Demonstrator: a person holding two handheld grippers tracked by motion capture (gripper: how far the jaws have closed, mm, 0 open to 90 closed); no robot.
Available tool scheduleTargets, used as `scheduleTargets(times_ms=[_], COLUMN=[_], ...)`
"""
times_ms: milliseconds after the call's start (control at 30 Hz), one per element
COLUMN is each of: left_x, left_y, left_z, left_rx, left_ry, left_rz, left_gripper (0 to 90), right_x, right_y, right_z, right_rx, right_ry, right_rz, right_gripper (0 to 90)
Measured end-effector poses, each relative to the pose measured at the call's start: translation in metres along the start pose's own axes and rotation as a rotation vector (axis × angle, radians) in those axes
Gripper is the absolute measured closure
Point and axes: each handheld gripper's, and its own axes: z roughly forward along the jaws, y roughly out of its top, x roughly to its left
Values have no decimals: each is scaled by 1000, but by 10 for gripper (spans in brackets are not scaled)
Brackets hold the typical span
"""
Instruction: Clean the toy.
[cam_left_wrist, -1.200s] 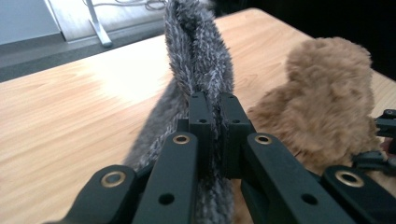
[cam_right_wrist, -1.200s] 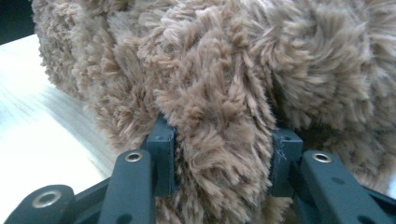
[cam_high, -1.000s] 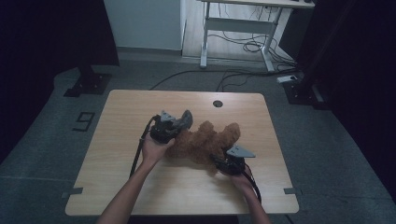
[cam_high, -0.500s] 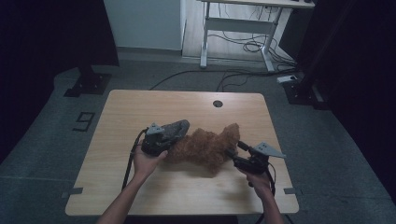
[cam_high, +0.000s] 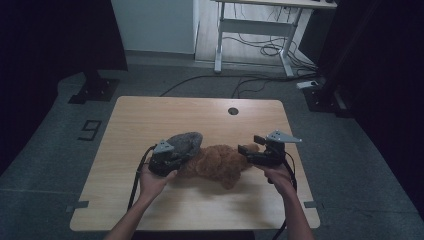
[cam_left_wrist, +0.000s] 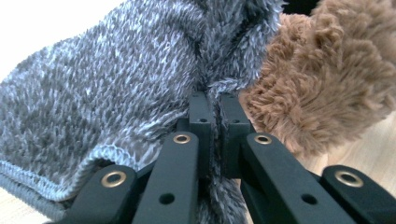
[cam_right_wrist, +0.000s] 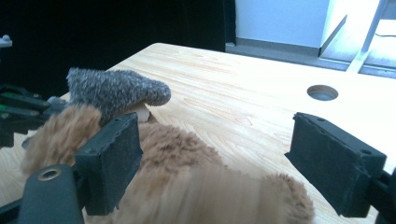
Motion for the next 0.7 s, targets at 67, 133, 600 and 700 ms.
scheduleTargets(times_ms=[67, 133, 600, 700], left_x=[-1, -3, -6, -5], left_y=[-2, -5, -25, -27], left_z=[-1, -3, -5, -3], left_rx=[0, -2, 19, 14], left_ry=[-2, -3, -40, -28], left_rz=[1, 5, -8, -9], left_gripper=[855, 855, 858, 858], right_x=[2, 8, 37, 42], right_y=[0, -7, -94, -97], right_z=[1, 7, 50, 51], right_rx=[18, 67, 316, 297], right_ry=[21, 49, 139, 89], right_rz=[-7, -26, -89, -153], right_gripper=[163, 160, 216, 371])
